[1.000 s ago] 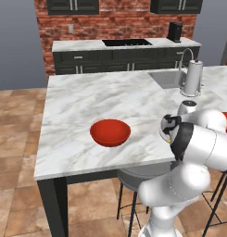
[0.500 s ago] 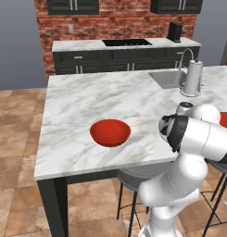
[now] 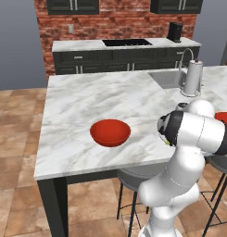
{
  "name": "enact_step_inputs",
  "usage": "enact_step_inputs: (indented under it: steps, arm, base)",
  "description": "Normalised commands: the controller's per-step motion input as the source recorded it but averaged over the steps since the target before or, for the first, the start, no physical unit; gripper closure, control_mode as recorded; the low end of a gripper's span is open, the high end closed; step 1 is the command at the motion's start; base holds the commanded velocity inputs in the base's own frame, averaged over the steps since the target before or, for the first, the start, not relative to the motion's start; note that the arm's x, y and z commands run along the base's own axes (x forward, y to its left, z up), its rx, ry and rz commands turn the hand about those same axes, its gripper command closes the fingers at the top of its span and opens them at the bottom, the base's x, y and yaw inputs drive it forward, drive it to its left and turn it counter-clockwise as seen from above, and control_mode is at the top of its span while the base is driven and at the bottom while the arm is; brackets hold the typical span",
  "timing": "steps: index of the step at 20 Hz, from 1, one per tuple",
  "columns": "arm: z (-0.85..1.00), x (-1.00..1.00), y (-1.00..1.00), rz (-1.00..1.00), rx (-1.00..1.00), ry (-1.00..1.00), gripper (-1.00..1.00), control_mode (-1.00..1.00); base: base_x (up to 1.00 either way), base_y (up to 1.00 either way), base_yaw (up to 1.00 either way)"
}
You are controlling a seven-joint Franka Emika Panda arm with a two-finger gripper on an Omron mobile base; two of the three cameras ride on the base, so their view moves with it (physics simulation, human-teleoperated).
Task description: Take the fruits from the plate on the dining counter and place two fruits in each bowl.
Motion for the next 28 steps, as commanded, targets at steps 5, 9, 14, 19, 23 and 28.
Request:
enact_step_inputs:
  steps: [5,9,14,19,23,28]
  arm:
    - [-0.15,0.01,-0.12,0.00,0.00,0.00,1.00,-1.00]
    - [-0.07,0.02,-0.10,0.00,0.00,0.00,1.00,-1.00]
    - [0.04,0.06,-0.03,0.00,0.01,0.00,1.00,-1.00]
    - [0.71,-0.21,0.13,0.00,0.05,-0.19,1.00,-1.00]
    - [0.64,-0.18,0.33,0.00,0.01,-0.12,1.00,-1.00]
    - [0.45,0.16,0.74,0.00,-0.02,-0.01,1.00,-1.00]
  base:
    - [0.00,0.00,0.00]
    - [0.00,0.00,0.00]
    - [0.00,0.00,0.00]
    - [0.00,0.00,0.00]
    - [0.00,0.00,0.00]
    - [0.00,0.00,0.00]
